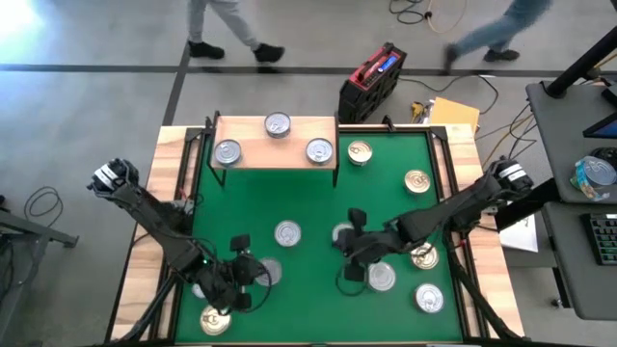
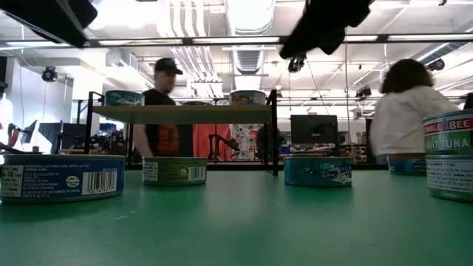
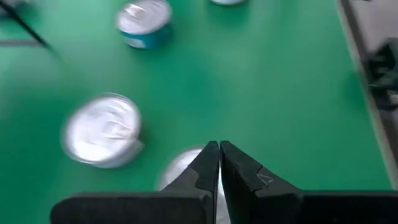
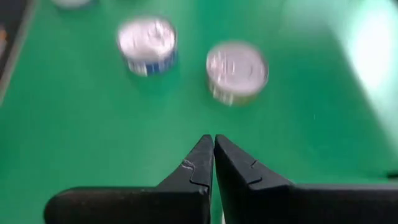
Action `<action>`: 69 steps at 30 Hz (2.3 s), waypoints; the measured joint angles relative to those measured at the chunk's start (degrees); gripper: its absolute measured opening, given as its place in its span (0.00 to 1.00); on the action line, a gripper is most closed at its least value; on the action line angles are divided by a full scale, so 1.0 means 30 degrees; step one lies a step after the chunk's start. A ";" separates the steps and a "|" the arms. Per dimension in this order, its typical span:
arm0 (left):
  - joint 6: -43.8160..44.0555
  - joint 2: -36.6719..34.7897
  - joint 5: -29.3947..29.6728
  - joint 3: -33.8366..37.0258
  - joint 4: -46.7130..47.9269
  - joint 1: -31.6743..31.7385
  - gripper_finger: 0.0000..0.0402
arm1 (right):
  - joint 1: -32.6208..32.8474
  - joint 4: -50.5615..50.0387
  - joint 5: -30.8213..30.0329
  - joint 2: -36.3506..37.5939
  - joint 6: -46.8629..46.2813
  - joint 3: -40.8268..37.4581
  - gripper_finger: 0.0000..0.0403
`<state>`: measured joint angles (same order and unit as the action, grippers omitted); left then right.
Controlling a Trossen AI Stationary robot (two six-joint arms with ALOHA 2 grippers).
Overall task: Stack canned seafood by type on shelf
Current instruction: Put the bottom right white tuna can on the shelf
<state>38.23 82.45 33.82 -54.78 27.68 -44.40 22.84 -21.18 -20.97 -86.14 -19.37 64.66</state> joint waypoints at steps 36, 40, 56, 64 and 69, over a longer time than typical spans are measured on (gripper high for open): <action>-0.7278 0.7230 -0.0418 -0.6648 0.3985 0.0125 0.00 | 0.6099 -1.4638 0.5726 -0.0830 -1.9944 0.2154 0.02; -0.8477 0.7222 -0.0458 -0.6093 0.2671 0.0442 0.00 | 0.6297 -1.4825 0.5687 0.0157 -2.0747 0.1611 0.02; -1.2654 0.6927 0.1162 -0.4196 -0.1194 0.1711 0.00 | 0.6328 -1.0763 -0.0563 0.4346 -1.6754 -0.4263 0.02; -1.3622 0.3906 0.1166 -0.1177 -0.4881 0.2605 0.00 | 0.7096 -1.0688 -0.3049 0.4191 -1.4166 -0.3896 0.02; -1.5206 0.1487 0.0345 0.1260 -0.9478 0.2512 0.00 | 0.7784 -1.0654 -0.3534 0.4193 -1.3815 -0.3398 0.02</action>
<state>-7.38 86.91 34.85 -51.00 -0.76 -36.86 46.20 -53.15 -31.57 -73.56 -60.82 54.47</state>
